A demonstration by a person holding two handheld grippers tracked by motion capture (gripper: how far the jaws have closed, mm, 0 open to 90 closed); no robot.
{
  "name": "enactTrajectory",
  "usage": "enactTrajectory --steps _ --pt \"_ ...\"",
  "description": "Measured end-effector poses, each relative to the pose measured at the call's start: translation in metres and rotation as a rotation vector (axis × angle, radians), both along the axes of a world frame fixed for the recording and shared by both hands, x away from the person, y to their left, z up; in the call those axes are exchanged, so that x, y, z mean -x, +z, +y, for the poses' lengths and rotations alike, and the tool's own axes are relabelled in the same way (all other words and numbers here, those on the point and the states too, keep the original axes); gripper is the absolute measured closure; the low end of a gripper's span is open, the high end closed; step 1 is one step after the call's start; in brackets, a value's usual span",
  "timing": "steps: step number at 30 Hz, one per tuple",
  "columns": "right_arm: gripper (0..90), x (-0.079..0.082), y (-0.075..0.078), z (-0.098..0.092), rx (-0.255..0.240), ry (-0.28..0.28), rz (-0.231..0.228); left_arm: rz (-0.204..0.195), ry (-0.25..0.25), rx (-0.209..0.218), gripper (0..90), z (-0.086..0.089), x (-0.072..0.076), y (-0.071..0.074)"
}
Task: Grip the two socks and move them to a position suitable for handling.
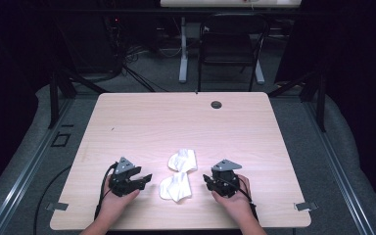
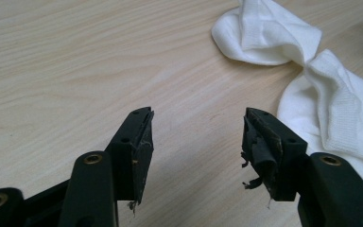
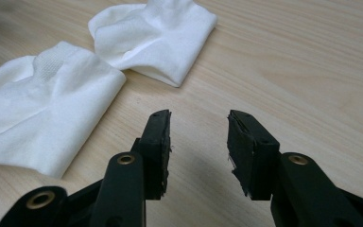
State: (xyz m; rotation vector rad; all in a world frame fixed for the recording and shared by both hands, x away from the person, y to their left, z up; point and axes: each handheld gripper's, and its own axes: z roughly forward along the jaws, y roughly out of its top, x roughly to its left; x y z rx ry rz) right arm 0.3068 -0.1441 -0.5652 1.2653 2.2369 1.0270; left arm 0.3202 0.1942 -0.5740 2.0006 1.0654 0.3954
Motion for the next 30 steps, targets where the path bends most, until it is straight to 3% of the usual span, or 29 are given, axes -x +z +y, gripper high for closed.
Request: enactTrajectory --steps 4,10,17,28,30 --pt "59.4 0.001 0.001 0.003 0.01 0.013 -0.002 0.002 -0.012 0.004 45.0 -0.002 0.001 0.0" --pt "59.0 0.006 0.003 0.01 -0.014 0.05 0.01 0.005 -0.021 0.009 45.4 -0.004 0.004 0.001" --pt "60.1 0.009 0.004 0.017 -0.018 0.072 -0.007 0.008 -0.026 0.015 48.2 -0.006 0.007 0.002" --pt "63.0 0.017 0.026 0.037 -0.011 0.139 0.006 0.001 -0.056 0.004 49.5 -0.012 0.013 0.003" --pt "63.8 0.018 0.033 0.043 -0.033 0.153 0.026 0.005 -0.067 -0.002 50.1 -0.013 0.014 0.003"
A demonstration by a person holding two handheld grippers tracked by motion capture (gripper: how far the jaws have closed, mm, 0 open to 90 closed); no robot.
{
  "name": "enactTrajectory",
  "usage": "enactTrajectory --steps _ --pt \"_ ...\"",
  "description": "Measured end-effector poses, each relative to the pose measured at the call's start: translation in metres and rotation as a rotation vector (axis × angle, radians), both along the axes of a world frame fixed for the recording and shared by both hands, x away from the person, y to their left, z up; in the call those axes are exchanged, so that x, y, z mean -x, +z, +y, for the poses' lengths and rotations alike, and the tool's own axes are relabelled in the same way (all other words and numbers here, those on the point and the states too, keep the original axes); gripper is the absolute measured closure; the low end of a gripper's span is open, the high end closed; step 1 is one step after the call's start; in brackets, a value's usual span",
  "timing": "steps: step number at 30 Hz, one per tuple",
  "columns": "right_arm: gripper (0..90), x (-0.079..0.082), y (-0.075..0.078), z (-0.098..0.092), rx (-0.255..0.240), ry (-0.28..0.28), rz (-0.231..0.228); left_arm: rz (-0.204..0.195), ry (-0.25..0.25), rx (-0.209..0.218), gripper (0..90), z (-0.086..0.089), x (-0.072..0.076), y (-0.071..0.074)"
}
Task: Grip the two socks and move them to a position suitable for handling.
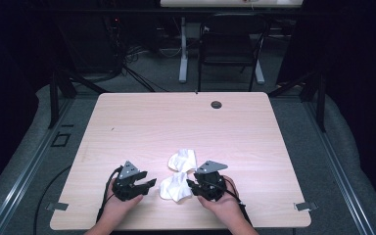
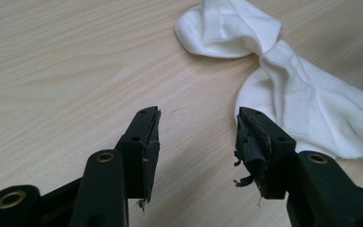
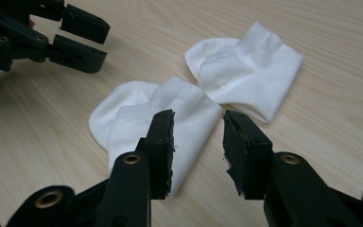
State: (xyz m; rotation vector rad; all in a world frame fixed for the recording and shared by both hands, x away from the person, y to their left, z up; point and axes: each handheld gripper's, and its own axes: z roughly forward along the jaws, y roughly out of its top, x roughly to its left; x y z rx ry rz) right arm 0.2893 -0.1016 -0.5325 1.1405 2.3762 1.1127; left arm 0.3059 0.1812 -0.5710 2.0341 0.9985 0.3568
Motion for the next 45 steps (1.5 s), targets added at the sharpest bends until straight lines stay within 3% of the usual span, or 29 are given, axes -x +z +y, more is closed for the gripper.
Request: enactTrajectory --steps 10,16,35,45 --pt "65.9 -0.006 0.007 0.024 0.005 0.031 0.008 0.001 -0.006 0.001 51.6 0.0 0.001 0.0" --pt "68.4 -0.004 0.0 0.038 0.04 0.062 0.009 0.006 -0.014 -0.011 52.5 -0.001 0.002 0.0" --pt "69.8 -0.001 -0.018 0.064 0.047 0.117 0.076 0.018 -0.03 -0.014 52.8 -0.005 0.004 -0.002" --pt "69.3 -0.002 -0.029 0.073 0.098 0.136 0.086 0.02 -0.041 -0.017 53.6 -0.005 0.004 -0.002"
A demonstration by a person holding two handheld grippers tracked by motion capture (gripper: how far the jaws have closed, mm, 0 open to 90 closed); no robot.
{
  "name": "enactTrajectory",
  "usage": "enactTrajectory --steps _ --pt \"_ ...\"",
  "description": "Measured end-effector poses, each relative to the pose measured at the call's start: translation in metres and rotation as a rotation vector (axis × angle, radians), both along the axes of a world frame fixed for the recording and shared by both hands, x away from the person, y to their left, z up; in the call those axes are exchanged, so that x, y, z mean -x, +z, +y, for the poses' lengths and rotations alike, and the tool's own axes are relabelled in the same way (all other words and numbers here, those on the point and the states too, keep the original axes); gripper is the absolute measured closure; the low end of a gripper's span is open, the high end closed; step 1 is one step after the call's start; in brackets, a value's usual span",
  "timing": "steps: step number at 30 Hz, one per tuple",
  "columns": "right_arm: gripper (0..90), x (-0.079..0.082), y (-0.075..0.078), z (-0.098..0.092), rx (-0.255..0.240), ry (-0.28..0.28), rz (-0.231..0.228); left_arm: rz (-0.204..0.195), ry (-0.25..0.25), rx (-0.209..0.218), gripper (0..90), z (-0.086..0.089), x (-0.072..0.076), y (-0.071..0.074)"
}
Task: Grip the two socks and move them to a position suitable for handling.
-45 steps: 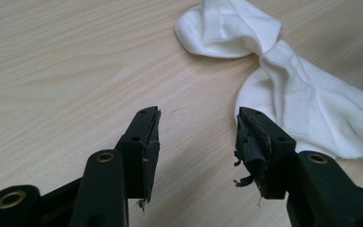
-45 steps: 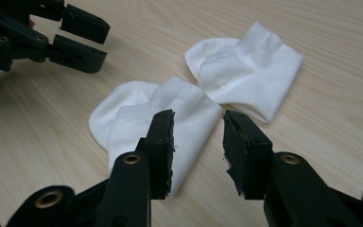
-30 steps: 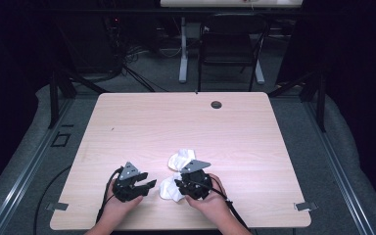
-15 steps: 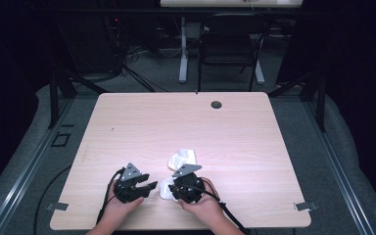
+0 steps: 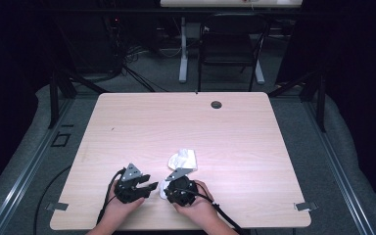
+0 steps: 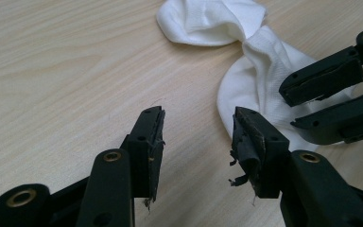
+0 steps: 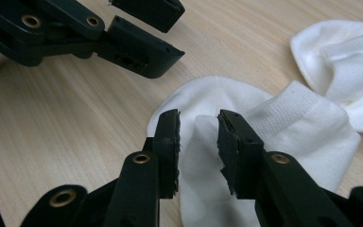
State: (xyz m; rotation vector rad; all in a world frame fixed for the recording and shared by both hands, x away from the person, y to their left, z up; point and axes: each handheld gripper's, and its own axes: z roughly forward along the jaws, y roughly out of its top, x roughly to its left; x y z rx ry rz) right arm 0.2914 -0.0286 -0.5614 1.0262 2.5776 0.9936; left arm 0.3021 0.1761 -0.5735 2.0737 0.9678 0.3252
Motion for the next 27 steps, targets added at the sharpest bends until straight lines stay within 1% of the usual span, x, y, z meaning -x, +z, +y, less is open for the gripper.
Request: enactTrajectory --steps 1,5,8,9,15,18,21,22,23,25,26,27 --pt "69.3 0.0 0.0 0.0 0.0 0.0 0.0 0.0 0.0 0.0 53.7 0.0 0.0 0.0" --pt "69.0 0.0008 -0.0049 0.0023 0.025 -0.001 -0.012 0.002 0.002 0.003 53.7 -0.0006 0.0004 -0.0003" --pt "69.6 0.0012 -0.007 0.0028 0.03 -0.005 -0.012 0.003 0.001 0.003 53.7 -0.0005 0.0004 -0.0002" --pt "71.0 0.0015 -0.008 0.0025 0.041 -0.005 -0.015 0.001 0.0 0.001 53.7 -0.0003 0.0003 -0.0001" --pt "75.7 0.0016 -0.0091 0.0007 0.036 -0.016 -0.018 0.003 0.0 0.005 53.7 -0.001 0.0007 -0.0005" --pt "80.3 0.0005 -0.0096 -0.0008 0.028 -0.023 -0.019 0.004 -0.002 0.005 53.7 -0.0016 0.0009 -0.0008" --pt "82.6 0.0001 -0.0097 -0.0015 0.014 -0.03 -0.011 0.005 -0.004 0.004 53.7 -0.0017 0.0009 -0.0009" --pt "84.4 -0.0003 -0.0093 -0.0023 0.017 -0.03 -0.006 -0.007 0.005 -0.005 53.7 -0.0022 0.0012 -0.0011" --pt "86.2 -0.0009 -0.0099 -0.0027 0.001 -0.036 0.002 -0.006 0.005 -0.005 53.7 -0.0024 0.0013 -0.0012" --pt "86.6 -0.001 -0.0095 -0.003 0.001 -0.035 0.007 -0.007 0.005 -0.005 53.7 -0.0025 0.0013 -0.0012" --pt "86.8 -0.0012 -0.0092 -0.003 0.0 -0.036 0.008 0.001 -0.004 -0.003 53.7 -0.002 0.0012 -0.0006" --pt "87.6 -0.0015 -0.0082 -0.0039 -0.006 -0.037 0.008 -0.009 0.004 -0.003 53.7 -0.0025 0.0017 -0.0008"
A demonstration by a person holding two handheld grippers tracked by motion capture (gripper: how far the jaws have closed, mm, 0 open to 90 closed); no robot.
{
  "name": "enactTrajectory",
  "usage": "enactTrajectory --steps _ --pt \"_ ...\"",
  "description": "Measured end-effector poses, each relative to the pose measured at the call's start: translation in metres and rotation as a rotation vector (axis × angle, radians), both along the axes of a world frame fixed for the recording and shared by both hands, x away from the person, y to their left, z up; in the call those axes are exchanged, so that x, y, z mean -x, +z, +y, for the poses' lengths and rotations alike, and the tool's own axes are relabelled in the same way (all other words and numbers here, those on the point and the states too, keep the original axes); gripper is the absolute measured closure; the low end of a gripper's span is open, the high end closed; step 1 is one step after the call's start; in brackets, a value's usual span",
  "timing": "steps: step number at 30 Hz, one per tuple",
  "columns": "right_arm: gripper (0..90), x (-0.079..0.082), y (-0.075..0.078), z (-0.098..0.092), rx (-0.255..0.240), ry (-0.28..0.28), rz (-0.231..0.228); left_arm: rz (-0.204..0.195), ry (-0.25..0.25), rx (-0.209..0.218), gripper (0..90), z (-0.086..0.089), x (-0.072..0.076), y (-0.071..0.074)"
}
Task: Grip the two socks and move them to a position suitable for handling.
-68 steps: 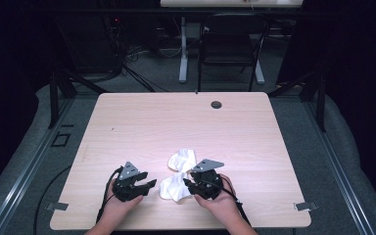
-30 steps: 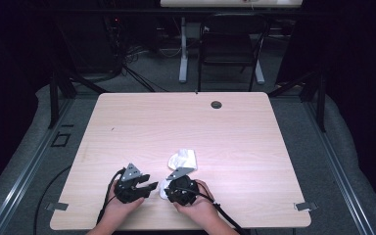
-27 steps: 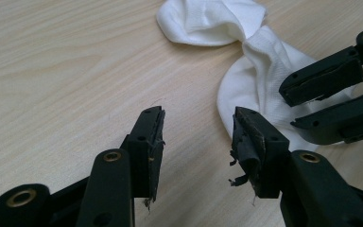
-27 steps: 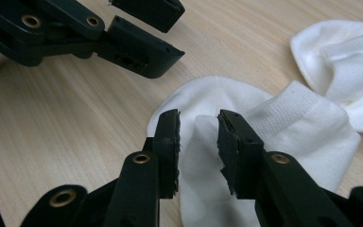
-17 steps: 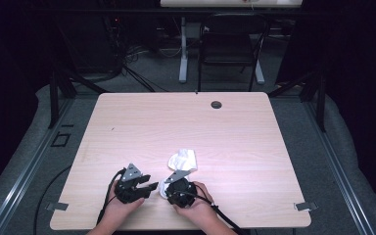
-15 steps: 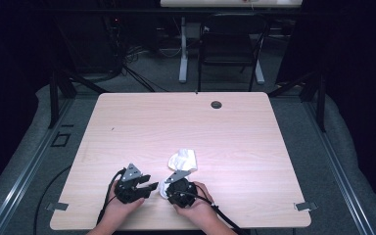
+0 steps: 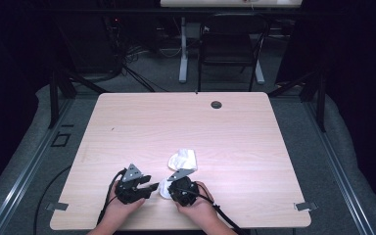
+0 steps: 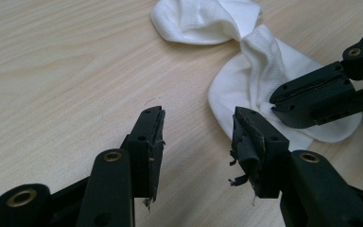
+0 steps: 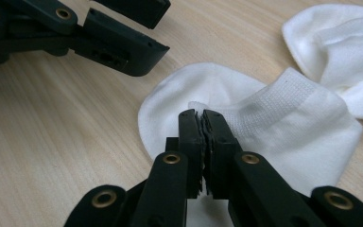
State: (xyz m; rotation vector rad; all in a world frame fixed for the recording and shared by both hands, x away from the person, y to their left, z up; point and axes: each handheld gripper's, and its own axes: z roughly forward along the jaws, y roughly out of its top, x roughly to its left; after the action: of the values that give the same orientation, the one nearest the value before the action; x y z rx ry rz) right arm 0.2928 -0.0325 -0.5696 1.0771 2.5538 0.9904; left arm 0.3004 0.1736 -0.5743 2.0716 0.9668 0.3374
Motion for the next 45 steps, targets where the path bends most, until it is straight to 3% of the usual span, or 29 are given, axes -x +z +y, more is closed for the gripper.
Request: enactTrajectory --steps 8,20,45 --pt "87.9 -0.001 0.006 -0.005 -0.042 -0.007 0.011 0.016 -0.021 0.013 53.9 0.0 0.0 0.0" --pt "88.1 0.001 0.021 -0.012 -0.086 -0.013 -0.023 0.015 -0.041 0.014 55.3 -0.005 0.003 0.0" --pt "88.1 0.004 0.038 -0.039 -0.109 -0.037 -0.06 0.028 -0.121 0.002 62.2 -0.021 0.012 -0.006"
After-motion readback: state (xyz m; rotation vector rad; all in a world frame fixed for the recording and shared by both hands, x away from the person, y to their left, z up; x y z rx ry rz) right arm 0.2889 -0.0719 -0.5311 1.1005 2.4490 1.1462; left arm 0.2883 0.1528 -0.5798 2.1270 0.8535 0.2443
